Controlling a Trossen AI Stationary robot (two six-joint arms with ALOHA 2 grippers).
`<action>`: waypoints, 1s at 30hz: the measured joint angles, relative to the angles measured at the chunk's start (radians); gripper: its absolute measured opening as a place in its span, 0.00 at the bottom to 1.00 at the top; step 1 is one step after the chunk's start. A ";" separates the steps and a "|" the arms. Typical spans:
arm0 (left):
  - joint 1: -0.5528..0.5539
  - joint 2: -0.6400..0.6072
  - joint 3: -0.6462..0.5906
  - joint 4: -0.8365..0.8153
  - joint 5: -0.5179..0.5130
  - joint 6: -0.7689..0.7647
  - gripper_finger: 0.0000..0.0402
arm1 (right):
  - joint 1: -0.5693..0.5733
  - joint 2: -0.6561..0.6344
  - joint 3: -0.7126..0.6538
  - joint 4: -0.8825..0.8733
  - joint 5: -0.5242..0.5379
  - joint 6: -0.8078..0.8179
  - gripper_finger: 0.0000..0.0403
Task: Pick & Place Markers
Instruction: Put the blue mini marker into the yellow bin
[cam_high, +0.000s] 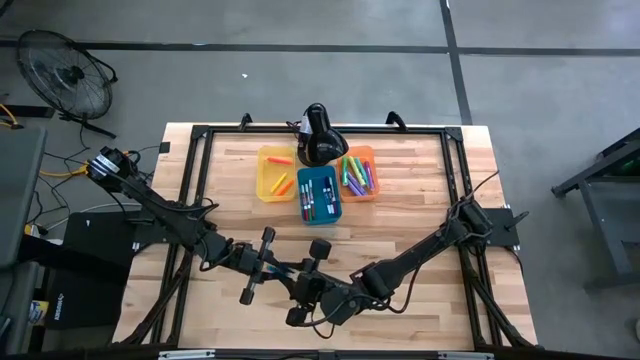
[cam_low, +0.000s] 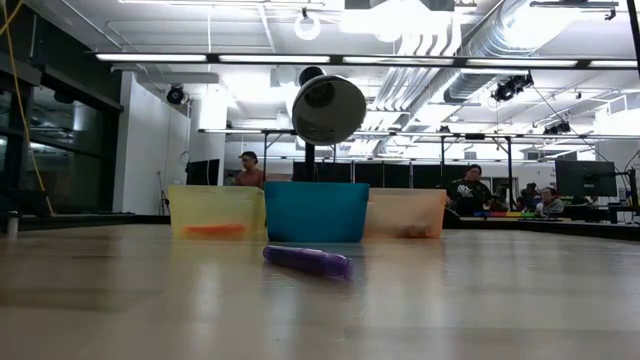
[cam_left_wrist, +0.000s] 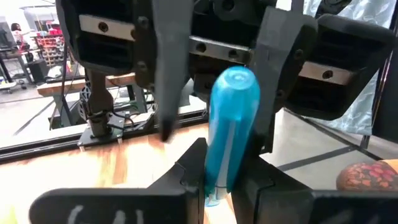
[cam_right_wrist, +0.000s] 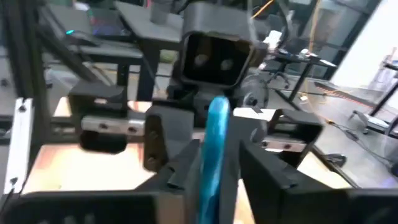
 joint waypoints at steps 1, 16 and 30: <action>0.000 0.000 0.000 0.000 0.000 0.000 0.10 | 0.000 0.000 0.000 0.007 0.015 -0.007 0.28; 0.022 -0.055 -0.001 -0.164 -0.158 -0.003 0.10 | 0.085 -0.001 0.000 0.173 0.679 -0.276 0.48; 0.354 -0.140 0.000 -0.578 0.031 -0.112 0.10 | 0.139 -0.001 -0.006 -0.099 0.682 0.000 0.48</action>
